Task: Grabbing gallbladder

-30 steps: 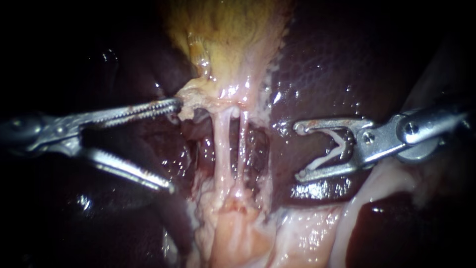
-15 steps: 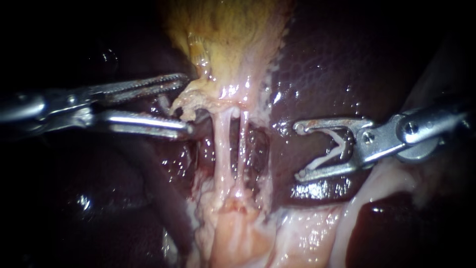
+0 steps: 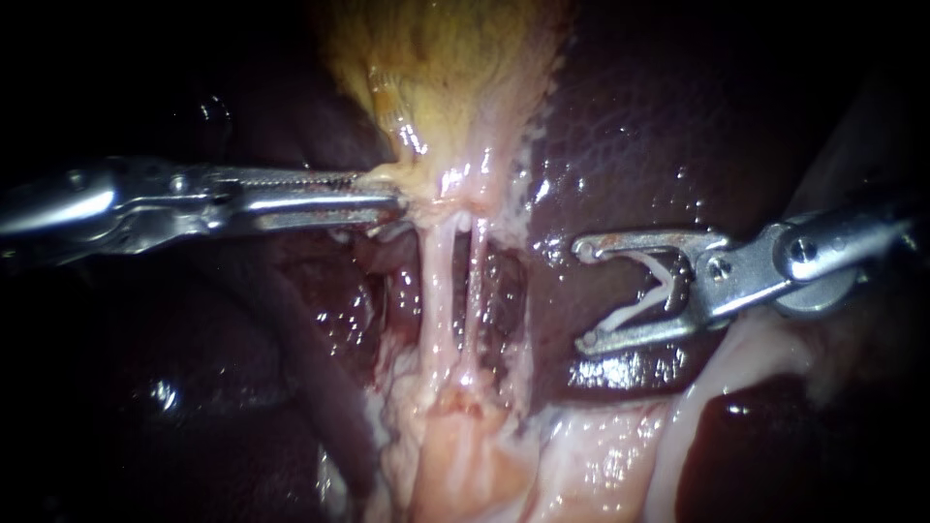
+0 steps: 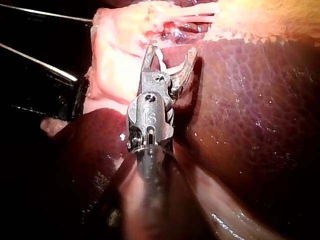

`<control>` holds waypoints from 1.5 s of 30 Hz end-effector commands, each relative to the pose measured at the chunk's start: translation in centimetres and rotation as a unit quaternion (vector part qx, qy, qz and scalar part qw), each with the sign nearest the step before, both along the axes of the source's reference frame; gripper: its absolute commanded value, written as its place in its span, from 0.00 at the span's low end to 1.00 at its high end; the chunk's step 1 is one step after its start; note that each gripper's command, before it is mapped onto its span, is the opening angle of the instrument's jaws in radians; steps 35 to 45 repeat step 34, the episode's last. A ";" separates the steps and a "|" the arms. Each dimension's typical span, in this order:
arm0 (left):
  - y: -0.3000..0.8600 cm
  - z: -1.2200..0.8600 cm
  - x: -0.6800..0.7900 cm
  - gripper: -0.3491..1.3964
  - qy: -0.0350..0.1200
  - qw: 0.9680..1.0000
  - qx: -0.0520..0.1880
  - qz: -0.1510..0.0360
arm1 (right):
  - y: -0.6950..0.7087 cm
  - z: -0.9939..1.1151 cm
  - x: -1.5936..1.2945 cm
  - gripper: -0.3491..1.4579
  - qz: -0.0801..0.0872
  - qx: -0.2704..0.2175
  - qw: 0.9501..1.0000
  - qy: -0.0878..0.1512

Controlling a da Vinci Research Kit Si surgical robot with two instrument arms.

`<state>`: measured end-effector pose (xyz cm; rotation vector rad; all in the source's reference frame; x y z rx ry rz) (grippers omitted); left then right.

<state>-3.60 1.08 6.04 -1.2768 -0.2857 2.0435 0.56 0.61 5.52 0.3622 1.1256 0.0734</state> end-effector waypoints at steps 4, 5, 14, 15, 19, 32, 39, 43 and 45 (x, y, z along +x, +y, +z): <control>0.01 -0.09 0.06 0.00 0.004 1.000 0.013 0.003 | 0.00 0.00 0.00 0.47 0.000 0.000 1.000 0.000; 0.01 -0.11 0.07 0.00 0.005 1.000 0.017 0.003 | 0.00 0.00 0.00 0.47 0.000 0.000 1.000 0.000; 0.14 -0.50 0.29 0.00 -0.004 0.999 0.046 -0.001 | 0.00 0.00 -0.02 0.47 -0.001 0.000 1.000 0.000; 0.17 -0.56 0.33 0.00 -0.005 0.999 0.047 0.000 | 0.00 0.00 -0.02 0.47 -0.001 0.000 1.000 0.000; 0.26 -0.81 0.50 0.00 -0.012 0.999 0.050 -0.005 | 0.00 0.00 -0.02 0.47 -0.001 0.000 1.000 0.000; 0.27 -0.95 0.56 0.00 -0.017 0.999 0.049 -0.012 | 0.00 0.00 -0.02 0.47 0.000 0.000 1.000 0.000; 0.27 -0.94 0.55 0.00 -0.017 0.999 0.049 -0.012 | 0.00 0.00 -0.02 0.47 0.000 0.000 1.000 0.000; 0.27 -0.94 0.55 0.00 -0.017 0.999 0.049 -0.012 | 0.00 0.00 -0.02 0.47 0.000 0.000 1.000 0.000; 0.27 -0.94 0.55 0.00 -0.017 0.999 0.049 -0.012 | 0.00 0.00 -0.02 0.47 0.000 0.000 1.000 0.000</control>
